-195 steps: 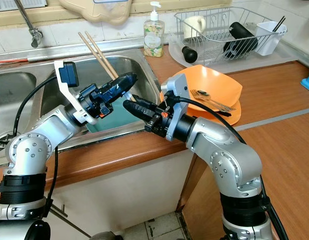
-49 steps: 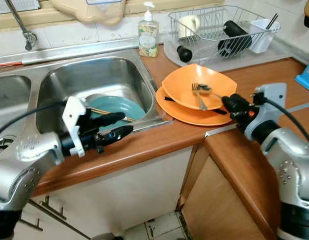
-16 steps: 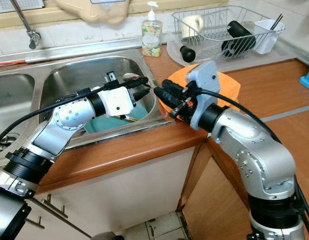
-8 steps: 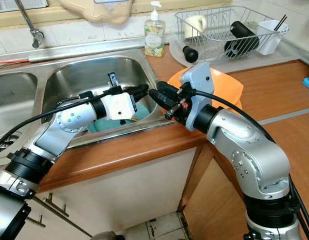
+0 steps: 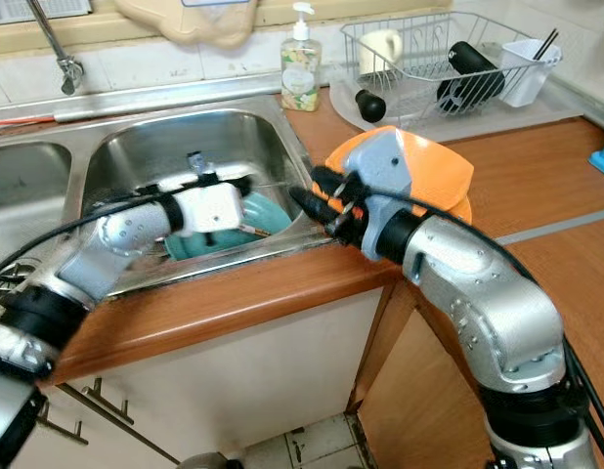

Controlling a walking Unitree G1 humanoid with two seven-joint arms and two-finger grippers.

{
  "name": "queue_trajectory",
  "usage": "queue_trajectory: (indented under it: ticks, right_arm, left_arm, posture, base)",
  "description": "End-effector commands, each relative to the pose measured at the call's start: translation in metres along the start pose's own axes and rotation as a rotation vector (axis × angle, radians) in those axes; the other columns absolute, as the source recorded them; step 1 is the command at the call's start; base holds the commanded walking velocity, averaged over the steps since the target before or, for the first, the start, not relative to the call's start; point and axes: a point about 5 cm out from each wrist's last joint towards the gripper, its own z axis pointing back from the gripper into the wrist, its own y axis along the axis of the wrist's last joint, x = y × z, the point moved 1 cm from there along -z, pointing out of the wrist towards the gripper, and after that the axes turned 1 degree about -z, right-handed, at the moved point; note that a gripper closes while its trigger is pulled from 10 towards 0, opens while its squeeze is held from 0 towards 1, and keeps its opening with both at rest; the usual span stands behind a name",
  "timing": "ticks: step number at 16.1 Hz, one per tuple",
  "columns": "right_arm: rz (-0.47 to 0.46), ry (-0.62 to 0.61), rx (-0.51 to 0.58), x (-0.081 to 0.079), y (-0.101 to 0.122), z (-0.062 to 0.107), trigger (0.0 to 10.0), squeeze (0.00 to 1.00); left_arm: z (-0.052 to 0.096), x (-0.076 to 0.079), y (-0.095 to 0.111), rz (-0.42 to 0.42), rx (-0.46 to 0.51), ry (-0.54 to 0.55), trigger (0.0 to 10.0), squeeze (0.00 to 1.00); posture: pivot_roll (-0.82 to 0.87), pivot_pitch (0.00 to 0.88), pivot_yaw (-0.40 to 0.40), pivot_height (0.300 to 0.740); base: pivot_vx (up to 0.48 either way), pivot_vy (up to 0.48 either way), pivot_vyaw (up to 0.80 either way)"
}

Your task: Kitchen organization

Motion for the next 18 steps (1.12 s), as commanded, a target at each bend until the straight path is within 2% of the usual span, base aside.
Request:
queue_trajectory:
  ticks: [1,3,4,5,6,7,8,9,10,15,18]
  right_arm:
    - [0.029,0.025,0.007,-0.007,0.003,0.001,10.0,0.00]
    - [0.031,0.042,0.002,-0.012,0.001,-0.002,10.0,0.00]
    - [0.033,0.051,0.000,-0.014,0.001,-0.002,10.0,0.00]
    - [0.036,0.068,-0.006,-0.019,-0.001,-0.004,10.0,0.00]
    - [0.041,0.080,-0.014,-0.022,-0.002,-0.005,10.0,0.00]
    - [0.044,0.085,-0.023,-0.024,-0.004,-0.006,10.0,0.00]
    - [0.056,0.083,-0.040,-0.026,-0.007,-0.006,10.0,0.00]
    - [0.060,0.081,-0.044,-0.026,-0.008,-0.006,10.0,0.00]
    - [0.065,0.073,-0.053,-0.026,-0.009,-0.005,10.0,0.00]
    - [0.071,0.041,-0.044,-0.022,-0.008,-0.004,10.0,0.00]
    - [0.073,-0.048,0.007,-0.011,0.001,-0.004,10.0,0.00]
  left_arm:
    - [0.000,-0.005,-0.016,0.017,-0.096,-0.003,0.0,0.00]
    - [0.001,-0.006,-0.034,0.051,-0.204,-0.025,0.0,0.00]
    - [0.000,-0.005,-0.039,0.065,-0.232,-0.041,1.6,0.00]
    - [0.000,-0.002,-0.049,0.135,-0.294,-0.075,4.7,0.00]
    - [0.000,0.004,-0.058,0.156,-0.356,-0.113,10.0,0.00]
    - [0.000,0.009,-0.062,0.202,-0.390,-0.137,10.0,0.00]
    - [-0.002,0.016,-0.063,0.235,-0.405,-0.185,10.0,0.22]
    - [-0.002,0.017,-0.062,0.248,-0.407,-0.199,10.0,0.22]
    - [-0.004,0.020,-0.062,0.271,-0.412,-0.221,10.0,1.00]
    - [-0.004,0.021,-0.063,0.290,-0.417,-0.219,10.0,1.00]
    - [-0.003,0.015,-0.062,0.317,-0.383,-0.180,10.0,1.00]
  posture:
    - [-0.12,0.000,0.049,0.740]
    - [-0.12,0.000,0.043,0.740]
    - [-0.12,0.000,0.043,0.740]
    - [-0.13,0.000,0.043,0.740]
    - [-0.13,0.000,0.043,0.740]
    - [-0.13,0.000,0.044,0.740]
    - [-0.14,0.000,0.047,0.740]
    - [-0.14,0.000,0.047,0.740]
    - [-0.14,0.000,0.047,0.740]
    - [-0.14,0.000,0.046,0.740]
    - [-0.13,0.000,0.049,0.740]
  base:
    - [0.000,0.000,0.00]
    - [0.000,0.000,0.00]
    - [0.000,0.000,0.00]
    - [0.000,0.000,0.00]
    - [0.000,0.000,0.00]
    - [0.000,0.000,0.00]
    - [0.000,0.000,0.00]
    - [0.000,0.000,0.00]
    - [0.000,0.000,0.00]
    - [0.000,0.000,0.00]
    - [0.000,0.000,0.00]
